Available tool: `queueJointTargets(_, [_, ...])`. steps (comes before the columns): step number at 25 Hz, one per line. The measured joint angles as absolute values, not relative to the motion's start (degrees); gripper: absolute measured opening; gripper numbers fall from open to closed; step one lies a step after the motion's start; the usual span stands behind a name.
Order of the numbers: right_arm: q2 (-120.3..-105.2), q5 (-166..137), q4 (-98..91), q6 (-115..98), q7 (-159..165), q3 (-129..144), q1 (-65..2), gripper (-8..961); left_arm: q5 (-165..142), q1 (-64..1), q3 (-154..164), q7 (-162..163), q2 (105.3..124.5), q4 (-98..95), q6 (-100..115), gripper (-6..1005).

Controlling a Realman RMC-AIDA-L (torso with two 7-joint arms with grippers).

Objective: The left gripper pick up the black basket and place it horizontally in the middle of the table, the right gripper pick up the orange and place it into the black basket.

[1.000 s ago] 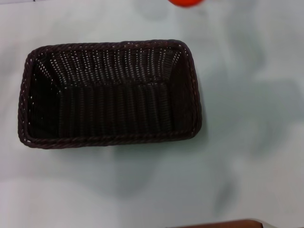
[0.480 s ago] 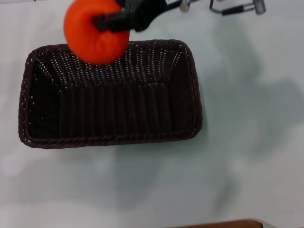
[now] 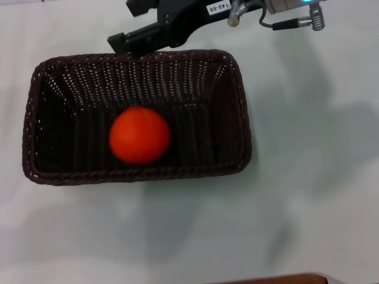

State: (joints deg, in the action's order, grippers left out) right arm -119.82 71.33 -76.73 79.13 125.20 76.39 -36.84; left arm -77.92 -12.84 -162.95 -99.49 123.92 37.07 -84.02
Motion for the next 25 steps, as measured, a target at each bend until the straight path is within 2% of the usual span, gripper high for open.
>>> queueJointTargets(3, [-119.83,74.7,-74.1,77.2,120.7,76.0,-36.1,677,-77.9,-12.2,-163.0,-99.6,123.94,37.0,-84.3,766])
queueJointTargets(8, [-120.04,84.8,-71.6,65.2,110.2,75.2,-31.3,904,-77.3,-10.7,-164.7,-104.4,124.02,35.7,-84.9,766])
queueJointTargets(10, [-120.09,93.1,-67.8,59.5,101.9,75.2,-29.1,952,-76.6,-10.3,-164.9,-106.5,124.02,34.9,-84.9,766])
queueJointTargets(14, [-120.13,111.1,-56.3,55.0,81.3,75.0,-28.1,952,-73.0,-8.7,-164.9,-114.0,124.0,32.3,-85.0,766])
queueJointTargets(18, [-120.3,130.3,-41.0,55.1,59.9,75.2,-30.6,951,-68.8,-7.9,-164.9,-121.2,124.01,28.5,-85.2,766])
queueJointTargets(25, [-120.68,147.1,-25.4,61.1,43.5,72.4,-33.0,951,-66.3,-8.2,-164.9,-131.3,124.02,24.2,-85.0,766])
